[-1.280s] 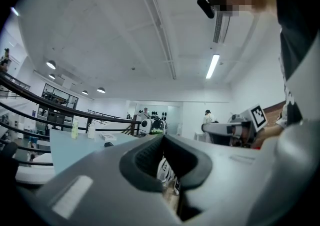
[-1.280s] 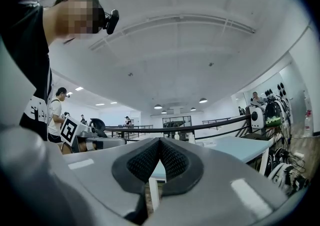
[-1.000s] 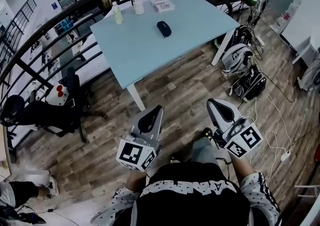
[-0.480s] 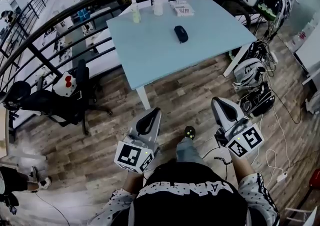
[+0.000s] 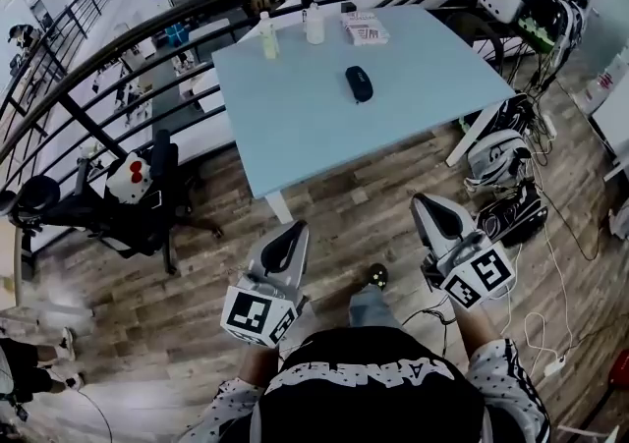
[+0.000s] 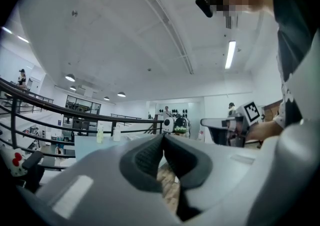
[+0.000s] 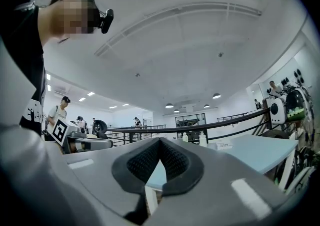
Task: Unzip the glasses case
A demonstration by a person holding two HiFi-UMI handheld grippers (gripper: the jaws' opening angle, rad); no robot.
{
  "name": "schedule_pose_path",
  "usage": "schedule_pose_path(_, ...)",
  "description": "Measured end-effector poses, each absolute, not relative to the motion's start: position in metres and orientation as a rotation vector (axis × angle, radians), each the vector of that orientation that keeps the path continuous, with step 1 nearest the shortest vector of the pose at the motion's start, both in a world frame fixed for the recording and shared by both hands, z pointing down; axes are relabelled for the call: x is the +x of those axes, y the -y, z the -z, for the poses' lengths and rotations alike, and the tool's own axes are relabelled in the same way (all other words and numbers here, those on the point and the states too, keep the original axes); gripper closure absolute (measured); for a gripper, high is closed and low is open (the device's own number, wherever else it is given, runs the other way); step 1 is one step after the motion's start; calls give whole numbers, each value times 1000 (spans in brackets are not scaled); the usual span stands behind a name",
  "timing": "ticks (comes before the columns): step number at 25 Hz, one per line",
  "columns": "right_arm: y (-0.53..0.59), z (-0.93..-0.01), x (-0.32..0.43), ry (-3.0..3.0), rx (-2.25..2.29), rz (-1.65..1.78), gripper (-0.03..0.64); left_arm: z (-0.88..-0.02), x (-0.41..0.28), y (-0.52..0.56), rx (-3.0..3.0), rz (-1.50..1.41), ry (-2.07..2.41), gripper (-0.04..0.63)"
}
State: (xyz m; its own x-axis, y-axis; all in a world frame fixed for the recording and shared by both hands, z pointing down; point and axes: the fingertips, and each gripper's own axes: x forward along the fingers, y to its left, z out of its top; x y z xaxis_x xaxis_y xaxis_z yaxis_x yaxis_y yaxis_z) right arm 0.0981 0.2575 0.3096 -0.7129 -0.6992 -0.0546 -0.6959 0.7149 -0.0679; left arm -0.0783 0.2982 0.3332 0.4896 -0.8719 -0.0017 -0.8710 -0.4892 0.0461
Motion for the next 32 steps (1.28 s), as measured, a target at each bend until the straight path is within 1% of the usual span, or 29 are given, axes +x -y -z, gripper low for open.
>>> schedule_pose_path(18, -135, -317, 155, -2772, -1176, 149, 623, -323, -41, -197, 2638, -71, 1687, 595)
schedule_pose_path(24, -102, -318, 165, -2753, -1129, 195, 623, -319, -29, -177, 2635, -169, 1744, 595)
schedule_pose_path(32, -60, -320, 179, -2748, -1085, 231, 623, -306, -13, -142, 2615, -190, 1813, 595)
